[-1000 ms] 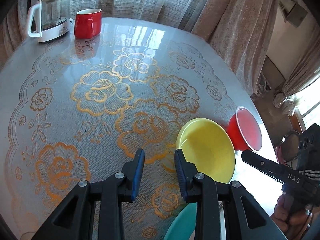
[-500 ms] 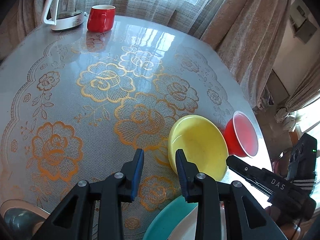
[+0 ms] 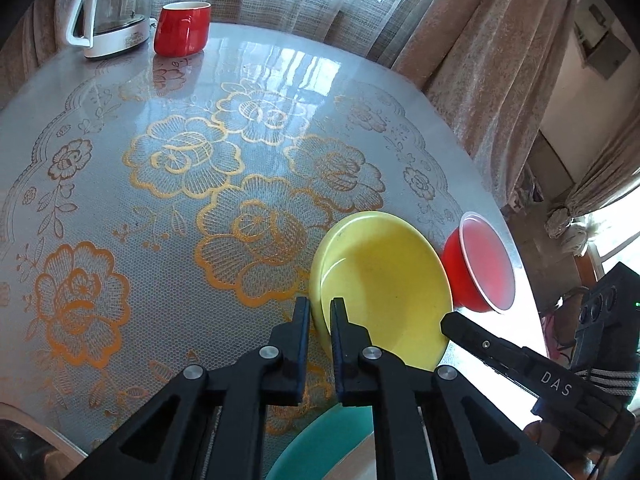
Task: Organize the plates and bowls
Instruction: 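Lift the yellow bowl and lower it into the steel bowl, open left gripper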
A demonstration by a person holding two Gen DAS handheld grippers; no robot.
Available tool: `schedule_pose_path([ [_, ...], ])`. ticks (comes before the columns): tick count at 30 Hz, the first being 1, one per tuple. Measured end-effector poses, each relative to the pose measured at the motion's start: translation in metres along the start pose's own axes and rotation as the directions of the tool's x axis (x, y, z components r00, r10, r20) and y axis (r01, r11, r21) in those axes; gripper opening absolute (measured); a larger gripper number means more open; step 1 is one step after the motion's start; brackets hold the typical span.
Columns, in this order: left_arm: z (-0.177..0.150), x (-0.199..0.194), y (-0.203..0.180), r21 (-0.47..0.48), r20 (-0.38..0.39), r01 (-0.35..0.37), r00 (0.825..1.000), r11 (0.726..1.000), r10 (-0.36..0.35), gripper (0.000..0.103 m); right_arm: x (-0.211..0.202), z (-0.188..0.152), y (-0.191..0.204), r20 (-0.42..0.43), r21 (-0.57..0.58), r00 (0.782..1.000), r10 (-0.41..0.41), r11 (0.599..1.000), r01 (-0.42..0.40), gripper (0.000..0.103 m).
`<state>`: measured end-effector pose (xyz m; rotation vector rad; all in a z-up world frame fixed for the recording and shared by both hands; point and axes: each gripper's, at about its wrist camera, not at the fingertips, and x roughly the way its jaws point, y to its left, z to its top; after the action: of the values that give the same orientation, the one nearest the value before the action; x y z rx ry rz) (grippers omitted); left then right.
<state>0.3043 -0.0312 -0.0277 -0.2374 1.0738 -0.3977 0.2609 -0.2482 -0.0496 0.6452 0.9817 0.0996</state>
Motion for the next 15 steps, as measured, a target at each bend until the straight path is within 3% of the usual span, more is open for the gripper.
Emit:
schedule_pose_path([
  [9, -0.014, -0.064, 0.000, 0.027, 0.125, -0.078, 0.989, 0.997, 0.074, 0.011, -0.027, -0.007, 0.038, 0.037, -0.080, 0.993, 0.111, 0.991, -0.107, 0.009],
  [15, -0.043, -0.114, 0.024, -0.019, 0.197, -0.065, 0.978, 0.998, 0.067, 0.011, -0.045, -0.031, 0.070, 0.023, -0.159, 0.981, 0.193, 0.969, -0.187, 0.009],
])
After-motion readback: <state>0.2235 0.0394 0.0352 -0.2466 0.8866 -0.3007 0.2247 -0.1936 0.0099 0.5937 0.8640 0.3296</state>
